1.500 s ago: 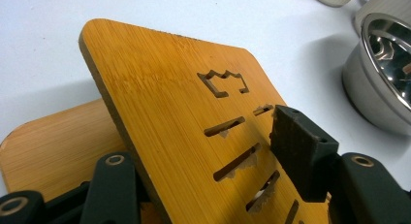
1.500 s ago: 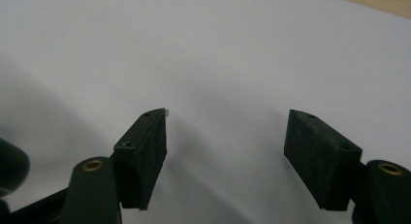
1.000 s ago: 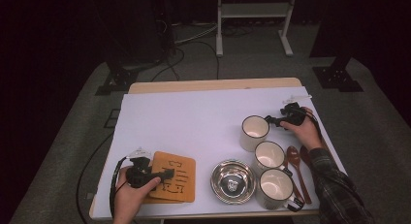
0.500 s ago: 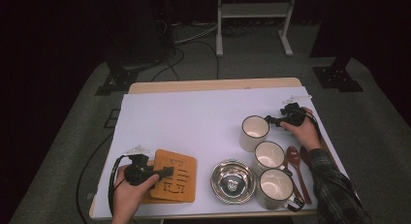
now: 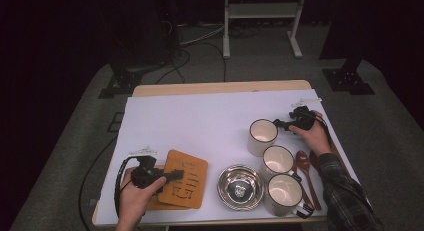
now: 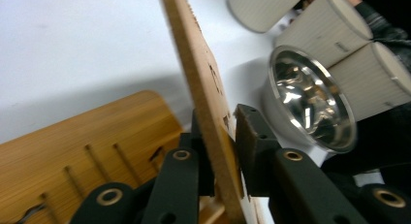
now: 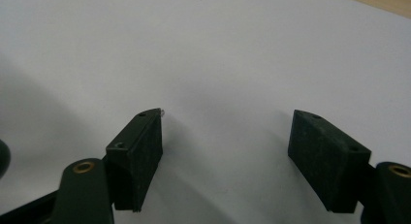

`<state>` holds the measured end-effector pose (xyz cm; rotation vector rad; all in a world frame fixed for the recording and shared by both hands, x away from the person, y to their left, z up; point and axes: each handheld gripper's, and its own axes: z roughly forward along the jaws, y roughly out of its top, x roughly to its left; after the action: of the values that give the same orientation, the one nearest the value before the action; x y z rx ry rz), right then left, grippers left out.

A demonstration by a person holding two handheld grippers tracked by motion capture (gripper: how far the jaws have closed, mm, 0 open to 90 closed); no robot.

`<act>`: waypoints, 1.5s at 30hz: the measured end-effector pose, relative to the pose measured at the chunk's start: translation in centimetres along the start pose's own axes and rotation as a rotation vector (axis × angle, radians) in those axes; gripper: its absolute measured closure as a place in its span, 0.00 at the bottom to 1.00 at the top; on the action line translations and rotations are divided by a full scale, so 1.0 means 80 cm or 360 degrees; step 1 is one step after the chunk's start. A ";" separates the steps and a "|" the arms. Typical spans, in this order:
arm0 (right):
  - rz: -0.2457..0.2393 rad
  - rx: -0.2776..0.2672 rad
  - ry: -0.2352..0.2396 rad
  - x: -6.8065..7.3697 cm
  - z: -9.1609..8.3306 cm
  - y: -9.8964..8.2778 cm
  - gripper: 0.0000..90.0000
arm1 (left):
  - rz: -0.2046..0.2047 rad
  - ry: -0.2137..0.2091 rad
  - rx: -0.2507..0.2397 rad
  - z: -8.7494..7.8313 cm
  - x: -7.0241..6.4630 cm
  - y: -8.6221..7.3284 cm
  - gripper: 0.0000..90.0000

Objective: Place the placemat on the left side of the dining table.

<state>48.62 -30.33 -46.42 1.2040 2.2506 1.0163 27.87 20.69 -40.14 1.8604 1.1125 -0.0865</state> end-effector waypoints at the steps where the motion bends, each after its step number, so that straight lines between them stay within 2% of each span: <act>1: -0.0001 0.0000 0.0000 0.000 0.000 0.000 0.30 | 0.0000 -0.0018 -0.0003 0.000 -0.001 0.001 0.89; 7: 0.0002 0.0000 0.0000 0.000 0.000 0.000 0.30 | -0.0042 -0.0164 -0.0043 0.003 -0.007 0.005 0.95; 11: 0.0004 0.0000 0.0002 0.000 0.000 0.000 0.30 | -0.0022 -0.0172 -0.0047 0.006 -0.012 0.009 0.96; 14: 0.0002 0.0000 0.0000 0.000 0.000 0.000 0.30 | -0.0031 -0.0223 -0.0062 0.007 -0.014 0.012 0.96; 18: 0.0003 0.0000 0.0001 0.000 0.000 0.000 0.30 | 0.0001 -0.0216 -0.0062 0.007 -0.019 0.017 0.96; 20: 0.0001 -0.0001 0.0000 0.000 0.000 0.000 0.30 | 0.0019 -0.0189 -0.0062 0.007 -0.021 0.019 0.96; 23: 0.0003 0.0000 0.0000 0.000 0.000 0.000 0.30 | 0.0021 -0.0188 -0.0072 0.006 -0.022 0.022 0.96; 26: 0.0003 -0.0001 0.0001 0.000 0.000 0.000 0.30 | 0.0036 -0.0160 -0.0077 0.004 -0.023 0.027 0.96; 29: 0.0003 -0.0001 0.0002 0.000 0.000 0.000 0.30 | 0.0037 -0.0163 -0.0078 0.004 -0.023 0.029 0.96; 38: 0.0003 0.0000 0.0001 0.000 0.000 0.000 0.30 | 0.0071 -0.0112 -0.0091 0.003 -0.021 0.041 0.96; 45: 0.0006 0.0000 0.0001 0.000 0.000 0.000 0.30 | 0.0086 -0.0115 -0.0087 0.004 -0.016 0.048 0.96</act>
<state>48.62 -30.32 -46.43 1.2086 2.2501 1.0182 29.98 19.04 -37.11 1.8231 1.0048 -0.0908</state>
